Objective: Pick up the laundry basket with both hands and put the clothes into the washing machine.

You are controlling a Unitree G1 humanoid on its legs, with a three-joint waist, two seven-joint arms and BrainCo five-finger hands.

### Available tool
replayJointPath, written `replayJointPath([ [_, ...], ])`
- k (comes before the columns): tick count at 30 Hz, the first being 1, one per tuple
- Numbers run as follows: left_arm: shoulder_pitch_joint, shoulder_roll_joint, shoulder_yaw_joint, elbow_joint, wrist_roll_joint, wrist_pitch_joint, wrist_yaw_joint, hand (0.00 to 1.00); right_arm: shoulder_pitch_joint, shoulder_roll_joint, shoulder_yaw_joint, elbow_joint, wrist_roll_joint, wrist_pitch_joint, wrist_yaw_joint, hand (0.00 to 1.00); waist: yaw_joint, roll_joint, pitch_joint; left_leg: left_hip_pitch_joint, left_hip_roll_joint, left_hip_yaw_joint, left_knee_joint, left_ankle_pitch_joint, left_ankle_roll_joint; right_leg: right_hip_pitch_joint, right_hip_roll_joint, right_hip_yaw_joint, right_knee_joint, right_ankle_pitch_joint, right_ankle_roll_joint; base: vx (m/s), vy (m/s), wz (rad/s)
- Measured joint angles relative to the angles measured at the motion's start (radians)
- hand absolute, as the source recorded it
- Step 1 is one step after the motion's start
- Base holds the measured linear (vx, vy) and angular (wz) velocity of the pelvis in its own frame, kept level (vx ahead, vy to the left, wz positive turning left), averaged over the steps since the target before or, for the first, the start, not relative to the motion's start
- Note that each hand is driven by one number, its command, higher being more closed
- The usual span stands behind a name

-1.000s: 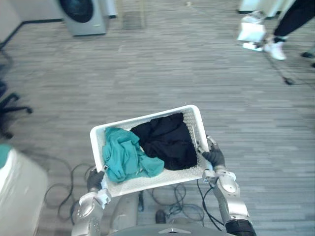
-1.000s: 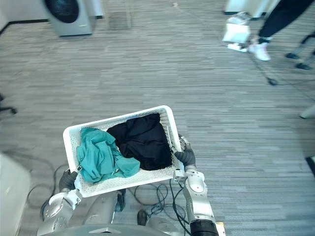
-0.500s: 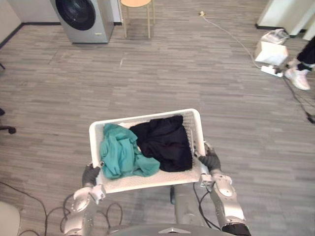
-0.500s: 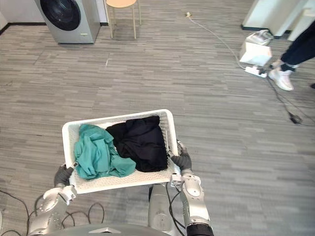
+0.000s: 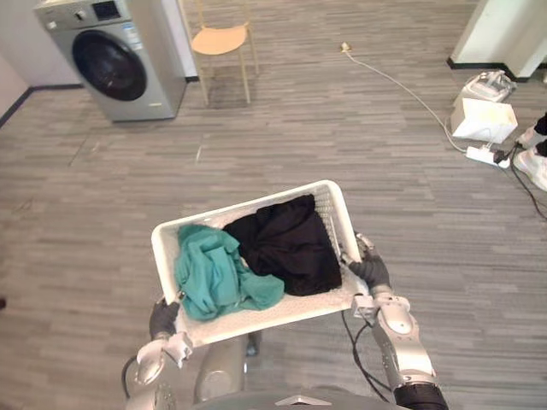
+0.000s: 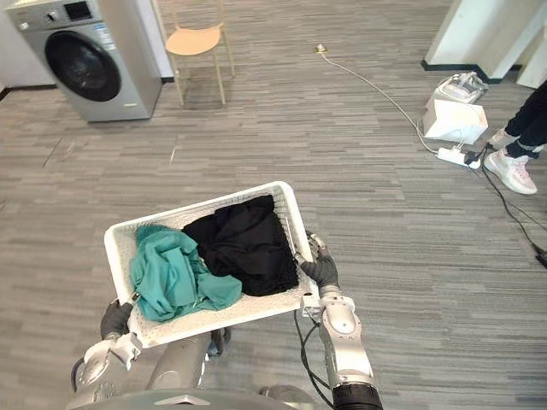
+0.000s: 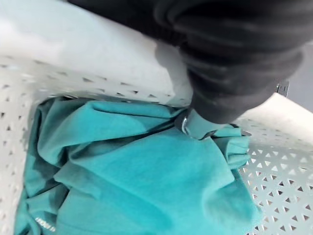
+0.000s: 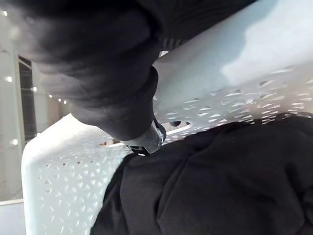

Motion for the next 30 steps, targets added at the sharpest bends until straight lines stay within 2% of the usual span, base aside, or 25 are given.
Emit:
replayJointPath([
  [1,0.006,-0.006,0.021,-0.001,0.000,0.000,0.000,1.00,-0.002,0.003,0.020,0.001,-0.008,0.000,0.000,1.00,0.002,-0.011,-0.004,0.025,-0.010,0.012,0.038,0.059,0.086,-0.082,-0.007,-0.006,0.265,-0.022,0.079,0.99,0.189,-0.76],
  [2,0.006,0.016,0.024,-0.001,0.001,0.000,0.002,1.00,-0.002,0.020,0.022,0.015,-0.007,-0.001,-0.001,1.00,-0.015,-0.054,-0.004,0.050,-0.032,0.017,0.078,0.019,0.098,-0.194,-0.039,-0.018,0.525,0.065,0.255,0.96,0.174,-0.27],
  [3,-0.005,0.033,0.021,-0.001,0.001,0.003,0.001,1.00,-0.003,0.029,0.018,0.027,-0.008,-0.001,0.000,1.00,-0.029,-0.076,-0.005,0.070,-0.054,0.003,0.083,-0.015,0.103,-0.245,-0.056,-0.023,0.638,0.165,0.340,0.77,0.123,0.30],
  [4,-0.019,0.048,0.016,0.000,0.002,0.010,0.003,1.00,-0.003,0.039,0.014,0.041,-0.007,0.000,0.002,1.00,-0.051,-0.097,-0.005,0.101,-0.077,-0.018,0.078,-0.035,0.109,-0.293,-0.087,-0.049,0.752,0.248,0.355,0.74,0.068,0.59],
  [5,-0.032,0.062,0.003,0.001,0.002,0.023,0.015,1.00,0.000,0.048,0.006,0.042,-0.007,0.002,0.002,1.00,-0.066,-0.114,0.005,0.179,-0.097,-0.033,0.069,-0.072,0.112,-0.365,-0.126,-0.106,0.899,0.231,0.283,0.58,0.023,0.54],
  [6,-0.035,0.063,0.001,0.001,0.002,0.024,0.021,1.00,0.001,0.050,0.004,0.041,-0.007,0.002,0.003,1.00,-0.071,-0.111,0.007,0.219,-0.098,-0.045,0.060,-0.095,0.107,-0.394,-0.133,-0.126,0.932,0.209,0.241,0.71,0.020,0.51],
  [7,-0.037,0.061,0.000,0.001,0.002,0.024,0.023,1.00,0.004,0.049,0.002,0.039,-0.007,-0.002,0.004,1.00,-0.086,-0.094,0.015,0.297,-0.092,-0.093,0.038,-0.123,0.097,-0.440,-0.140,-0.162,0.925,0.160,0.164,0.68,-0.005,0.53],
  [8,-0.046,0.063,-0.006,-0.002,0.002,0.023,0.023,1.00,0.009,0.050,-0.001,0.032,-0.007,-0.003,0.004,1.00,-0.101,-0.080,0.017,0.364,-0.080,-0.133,0.005,-0.146,0.089,-0.501,-0.135,-0.188,0.844,0.121,0.115,0.65,-0.029,0.64],
  [9,-0.054,0.068,-0.011,-0.003,0.002,0.023,0.023,1.00,0.014,0.051,-0.004,0.023,-0.006,-0.004,0.004,1.00,-0.104,-0.078,0.017,0.392,-0.072,-0.147,-0.008,-0.154,0.083,-0.531,-0.130,-0.185,0.780,0.108,0.105,0.63,-0.087,0.83],
  [10,-0.073,0.077,-0.018,-0.004,0.002,0.023,0.023,1.00,0.032,0.052,-0.009,-0.008,-0.006,-0.004,0.003,1.00,-0.116,-0.072,0.020,0.429,-0.059,-0.182,-0.021,-0.169,0.073,-0.577,-0.118,-0.152,0.591,0.102,0.107,0.75,-0.186,0.95],
  [11,-0.083,0.083,-0.023,-0.004,0.002,0.023,0.023,1.00,0.048,0.052,-0.010,-0.040,-0.006,-0.004,0.002,1.00,-0.125,-0.078,0.016,0.466,-0.052,-0.207,-0.033,-0.192,0.058,-0.590,-0.110,-0.079,0.341,0.137,0.133,0.63,-0.169,0.97],
  [12,-0.083,0.082,-0.025,-0.004,0.002,0.022,0.023,1.00,0.054,0.052,-0.010,-0.051,-0.006,-0.004,0.001,1.00,-0.129,-0.083,0.013,0.486,-0.049,-0.220,-0.036,-0.214,0.045,-0.581,-0.110,-0.041,0.208,0.174,0.146,0.76,-0.287,0.89],
  [13,-0.073,0.090,-0.027,-0.004,0.002,0.019,0.023,1.00,0.060,0.056,-0.006,-0.055,-0.006,-0.005,-0.002,1.00,-0.131,-0.096,0.004,0.518,-0.049,-0.232,-0.027,-0.274,0.021,-0.562,-0.129,0.007,0.019,0.246,0.171,0.51,-0.251,0.67],
  [14,-0.064,0.091,-0.028,-0.005,0.002,0.018,0.023,1.00,0.069,0.055,-0.004,-0.055,-0.006,-0.005,-0.002,1.00,-0.132,-0.099,-0.001,0.544,-0.037,-0.244,-0.012,-0.325,0.013,-0.559,-0.131,0.010,0.025,0.245,0.171,0.81,-0.392,0.85],
  [15,-0.032,0.076,-0.025,-0.006,0.014,0.019,0.023,1.00,0.092,0.055,0.001,-0.042,-0.005,0.002,-0.002,1.00,-0.127,-0.096,-0.017,0.574,-0.012,-0.252,0.139,-0.378,-0.002,-0.563,-0.107,-0.016,0.171,0.274,0.150,0.58,-0.289,0.71],
  [16,-0.021,0.058,-0.025,-0.006,0.021,0.022,0.023,1.00,0.098,0.053,0.000,-0.044,-0.005,0.004,-0.006,1.00,-0.134,-0.084,-0.019,0.515,0.013,-0.244,0.300,-0.368,0.008,-0.553,-0.098,-0.033,0.207,0.274,0.140,0.71,-0.339,0.73],
  [17,0.006,0.022,-0.026,-0.007,0.022,0.025,0.024,1.00,0.108,0.028,-0.007,-0.055,-0.004,0.004,-0.009,1.00,-0.135,-0.020,-0.030,0.359,0.094,-0.236,0.626,-0.235,0.022,-0.514,-0.060,-0.077,0.228,0.217,0.106,0.79,-0.312,0.27],
  [18,0.022,-0.004,-0.036,-0.007,0.022,0.026,0.023,1.00,0.122,0.000,-0.007,-0.082,-0.001,0.006,-0.007,1.00,-0.104,0.013,-0.025,0.212,0.187,-0.187,0.911,-0.077,0.018,-0.457,-0.022,-0.093,0.223,0.172,0.061,0.77,-0.276,0.09],
  [19,0.022,-0.005,-0.044,-0.007,0.021,0.026,0.023,1.00,0.124,0.000,-0.006,-0.085,0.001,0.006,-0.008,1.00,-0.095,0.023,-0.023,0.170,0.214,-0.158,0.987,-0.079,0.031,-0.425,-0.017,-0.096,0.214,0.156,0.050,0.64,-0.185,-0.06],
  [21,0.021,-0.003,-0.054,-0.010,0.022,0.026,0.022,1.00,0.132,0.002,-0.013,-0.086,0.002,0.012,-0.019,1.00,-0.095,0.019,-0.019,0.087,0.237,-0.087,1.062,-0.100,0.046,-0.323,-0.020,-0.107,0.153,0.139,0.033,0.58,-0.177,0.23],
  [23,-0.002,0.004,-0.053,-0.012,0.022,0.023,0.020,1.00,0.122,0.007,-0.032,-0.091,0.005,0.006,-0.019,1.00,-0.081,0.003,-0.022,-0.021,0.195,-0.008,0.911,-0.142,-0.001,-0.215,-0.044,-0.110,0.052,0.133,0.026,0.67,-0.143,0.01],
  [24,-0.012,0.010,-0.054,-0.012,0.022,0.023,0.020,1.00,0.118,0.013,-0.037,-0.091,0.005,0.006,-0.019,1.00,-0.077,0.000,-0.020,-0.038,0.202,0.026,0.837,-0.147,-0.005,-0.191,-0.049,-0.116,0.028,0.132,0.027,0.60,-0.074,-0.03],
  [26,-0.032,0.019,-0.056,-0.014,0.022,0.023,0.018,1.00,0.122,0.025,-0.048,-0.104,0.007,0.006,-0.021,1.00,-0.088,-0.015,-0.020,-0.039,0.211,0.138,0.431,-0.141,-0.004,-0.101,-0.061,-0.129,-0.037,0.116,0.068,0.66,-0.071,0.19],
  [28,-0.042,0.016,-0.058,-0.017,0.020,0.021,0.015,1.00,0.125,0.014,-0.056,-0.111,0.005,0.011,-0.022,1.00,-0.091,-0.016,-0.021,-0.006,0.131,0.026,0.090,-0.075,-0.029,-0.034,-0.071,-0.123,-0.043,0.081,0.123,0.64,0.043,0.00],
  [30,-0.040,0.016,-0.059,-0.017,0.019,0.021,0.012,1.00,0.125,0.013,-0.056,-0.111,0.005,0.012,-0.022,1.00,-0.089,-0.014,-0.023,0.020,0.099,-0.044,-0.005,-0.008,-0.021,0.016,-0.080,-0.104,-0.026,0.046,0.166,0.67,0.193,-0.35],
])
